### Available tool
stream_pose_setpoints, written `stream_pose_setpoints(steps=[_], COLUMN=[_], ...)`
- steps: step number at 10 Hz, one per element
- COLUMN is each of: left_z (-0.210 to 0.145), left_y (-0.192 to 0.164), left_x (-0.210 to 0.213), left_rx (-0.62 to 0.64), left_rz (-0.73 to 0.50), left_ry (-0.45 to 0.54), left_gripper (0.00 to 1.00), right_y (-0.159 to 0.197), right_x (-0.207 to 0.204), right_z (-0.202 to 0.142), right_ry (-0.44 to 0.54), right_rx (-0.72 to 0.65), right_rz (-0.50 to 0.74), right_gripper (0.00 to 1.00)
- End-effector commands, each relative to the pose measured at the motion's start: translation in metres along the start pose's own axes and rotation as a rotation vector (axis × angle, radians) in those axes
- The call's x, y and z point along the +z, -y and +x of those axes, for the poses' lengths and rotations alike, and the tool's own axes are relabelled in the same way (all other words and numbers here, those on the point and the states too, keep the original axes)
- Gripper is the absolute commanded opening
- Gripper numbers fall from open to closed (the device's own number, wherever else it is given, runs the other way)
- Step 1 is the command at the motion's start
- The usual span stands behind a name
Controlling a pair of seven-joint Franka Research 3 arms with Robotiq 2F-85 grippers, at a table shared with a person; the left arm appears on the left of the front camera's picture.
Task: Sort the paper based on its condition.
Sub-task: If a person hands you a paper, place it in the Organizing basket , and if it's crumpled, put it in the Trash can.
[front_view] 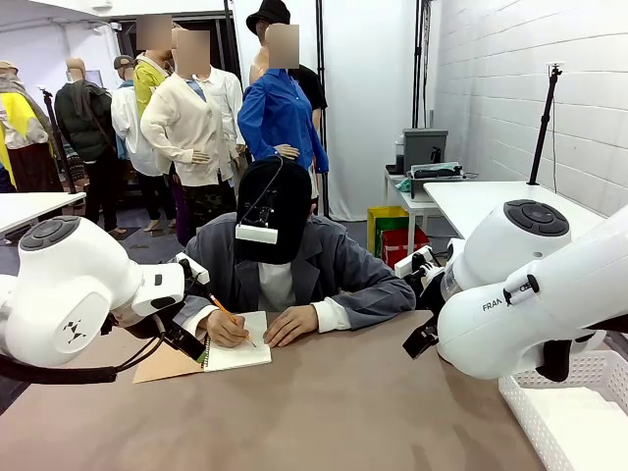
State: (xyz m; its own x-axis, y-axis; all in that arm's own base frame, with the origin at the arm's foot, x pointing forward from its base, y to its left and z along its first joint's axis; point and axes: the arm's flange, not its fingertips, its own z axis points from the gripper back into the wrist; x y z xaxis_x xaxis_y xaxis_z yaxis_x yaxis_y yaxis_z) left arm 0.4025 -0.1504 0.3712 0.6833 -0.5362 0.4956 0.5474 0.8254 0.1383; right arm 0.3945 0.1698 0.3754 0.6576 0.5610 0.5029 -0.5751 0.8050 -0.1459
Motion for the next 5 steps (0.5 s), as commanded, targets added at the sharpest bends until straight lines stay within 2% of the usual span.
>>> stream_pose_setpoints(steps=[1,5], left_z=[-0.0001,-0.0001], left_y=[-0.0003,-0.0003], left_x=[0.0000,0.0000], left_rx=[0.001,0.001], left_rz=[0.000,0.000], left_ry=[0.000,0.000], left_gripper=[1.00,1.00], right_y=[0.0001,0.0000], right_x=[0.0000,0.0000], right_z=[0.0000,0.0000], right_ry=[0.001,0.000], right_rx=[0.000,0.000], right_rz=[0.000,0.000], right_gripper=[1.00,1.00])
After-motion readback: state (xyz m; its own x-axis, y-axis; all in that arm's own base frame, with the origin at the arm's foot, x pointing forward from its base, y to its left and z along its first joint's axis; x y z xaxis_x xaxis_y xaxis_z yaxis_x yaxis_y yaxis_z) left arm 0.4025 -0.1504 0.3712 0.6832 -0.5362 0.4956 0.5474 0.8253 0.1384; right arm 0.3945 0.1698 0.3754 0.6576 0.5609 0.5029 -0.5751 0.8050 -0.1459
